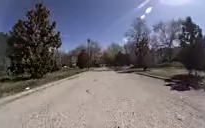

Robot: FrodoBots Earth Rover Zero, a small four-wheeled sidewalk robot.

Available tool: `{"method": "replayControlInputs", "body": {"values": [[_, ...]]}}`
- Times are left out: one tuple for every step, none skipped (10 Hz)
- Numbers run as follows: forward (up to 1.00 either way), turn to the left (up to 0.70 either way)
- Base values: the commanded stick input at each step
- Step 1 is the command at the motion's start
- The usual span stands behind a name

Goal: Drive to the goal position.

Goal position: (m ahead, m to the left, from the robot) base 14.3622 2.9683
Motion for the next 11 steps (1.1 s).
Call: {"method": "replayControlInputs", "body": {"values": [[1.0, 0.0], [1.0, 0.0], [1.0, 0.0], [1.0, 0.0], [1.0, 0.0], [1.0, 0.0], [1.0, 0.0], [1.0, 0.0], [1.0, 0.0], [1.0, 0.0], [1.0, 0.0]]}}
